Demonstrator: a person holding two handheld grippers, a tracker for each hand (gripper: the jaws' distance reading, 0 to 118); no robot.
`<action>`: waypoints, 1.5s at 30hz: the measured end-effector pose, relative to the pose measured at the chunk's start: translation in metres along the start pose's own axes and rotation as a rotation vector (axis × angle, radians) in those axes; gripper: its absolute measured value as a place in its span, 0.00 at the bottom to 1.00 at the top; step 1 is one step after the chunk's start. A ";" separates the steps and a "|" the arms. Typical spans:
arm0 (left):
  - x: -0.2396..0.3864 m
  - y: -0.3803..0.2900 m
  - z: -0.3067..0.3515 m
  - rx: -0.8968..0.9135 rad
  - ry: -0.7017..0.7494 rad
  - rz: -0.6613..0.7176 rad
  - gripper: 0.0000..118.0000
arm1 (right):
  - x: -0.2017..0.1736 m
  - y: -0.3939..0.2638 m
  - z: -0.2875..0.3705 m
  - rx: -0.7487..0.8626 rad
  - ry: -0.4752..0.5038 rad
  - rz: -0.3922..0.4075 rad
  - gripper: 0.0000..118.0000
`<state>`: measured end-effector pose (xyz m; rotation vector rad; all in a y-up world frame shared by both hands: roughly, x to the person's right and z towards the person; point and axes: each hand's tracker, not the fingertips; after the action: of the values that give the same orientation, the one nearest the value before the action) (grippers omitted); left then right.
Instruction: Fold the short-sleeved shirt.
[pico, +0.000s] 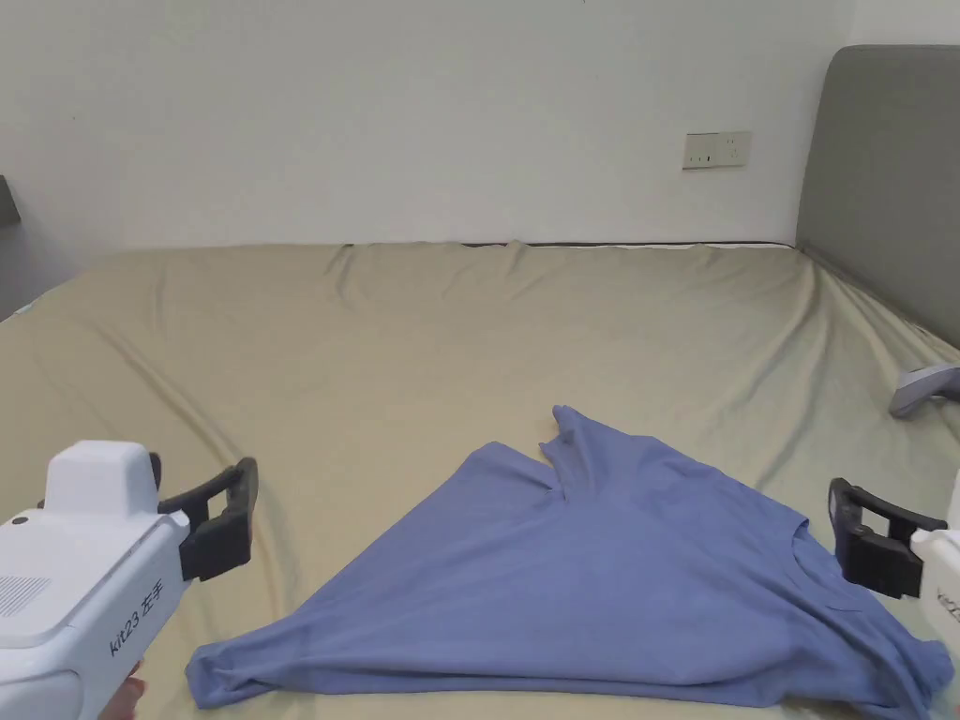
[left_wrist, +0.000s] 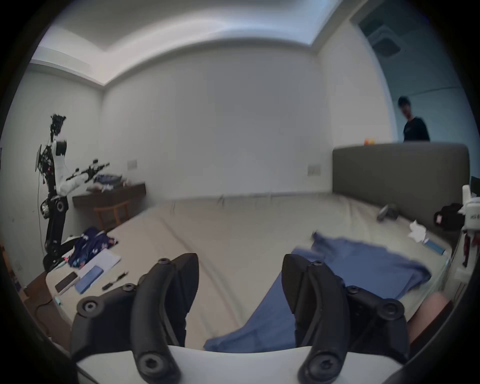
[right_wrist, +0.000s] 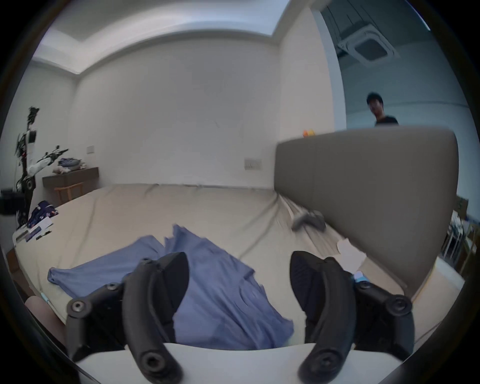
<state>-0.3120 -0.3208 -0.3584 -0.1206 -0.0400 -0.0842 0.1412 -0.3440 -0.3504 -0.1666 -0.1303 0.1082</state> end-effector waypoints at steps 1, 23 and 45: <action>0.003 -0.001 0.001 0.022 -0.010 0.006 0.47 | -0.010 0.005 0.003 0.010 -0.005 0.027 0.62; -0.001 -0.066 -0.035 -0.119 0.028 0.119 0.00 | -0.010 -0.025 -0.006 0.037 0.106 -0.007 0.00; -0.091 -0.159 -0.163 -0.911 0.050 0.412 0.76 | -0.026 -0.015 0.016 0.008 0.160 -0.066 0.00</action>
<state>-0.4110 -0.4903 -0.5052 -1.0316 0.0765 0.3146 0.1151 -0.3590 -0.3356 -0.1626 0.0243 0.0296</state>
